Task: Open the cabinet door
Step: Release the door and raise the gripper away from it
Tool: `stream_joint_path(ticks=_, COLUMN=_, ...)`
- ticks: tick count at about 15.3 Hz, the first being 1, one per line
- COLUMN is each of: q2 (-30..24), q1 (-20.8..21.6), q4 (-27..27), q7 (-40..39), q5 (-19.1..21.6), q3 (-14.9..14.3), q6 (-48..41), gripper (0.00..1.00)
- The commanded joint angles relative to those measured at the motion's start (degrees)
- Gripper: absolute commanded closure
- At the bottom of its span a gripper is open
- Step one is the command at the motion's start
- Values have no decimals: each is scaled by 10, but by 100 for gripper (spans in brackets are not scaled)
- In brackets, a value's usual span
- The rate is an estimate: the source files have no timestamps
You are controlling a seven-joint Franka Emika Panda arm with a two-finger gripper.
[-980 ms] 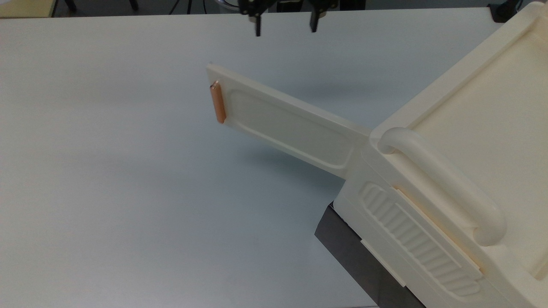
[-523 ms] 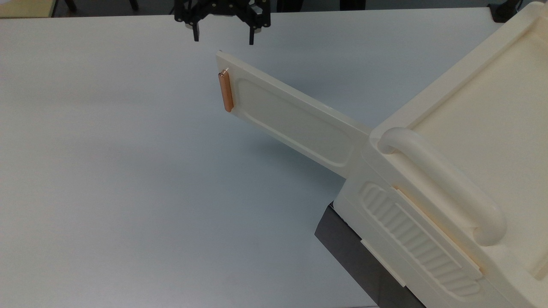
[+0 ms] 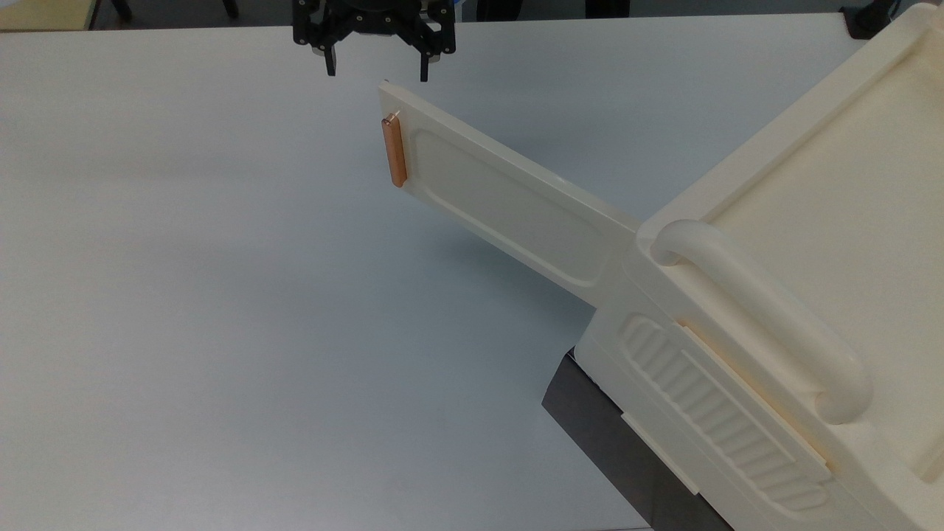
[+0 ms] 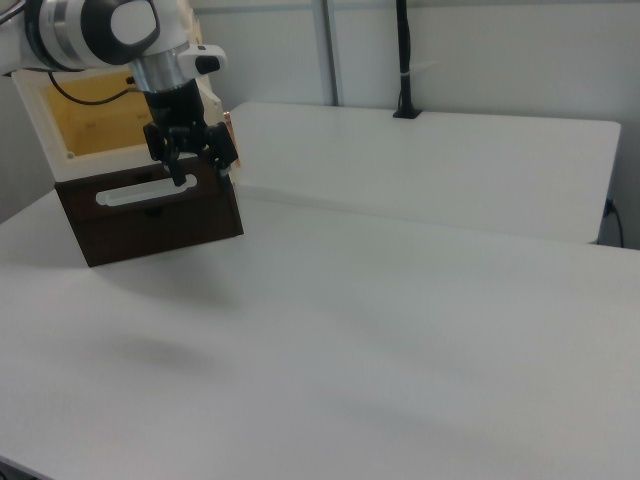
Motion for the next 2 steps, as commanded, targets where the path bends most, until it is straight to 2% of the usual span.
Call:
stream_joint_path(ticks=1, q2=-6, q1=-4, q4=-6, q7=-12, q5=2, q3=1, q6=-10, gripper=0)
stream_joint_path(ticks=2, q2=-6, q1=-4, q4=-5, q7=-12, q5=2, q3=0, q6=-10, gripper=0)
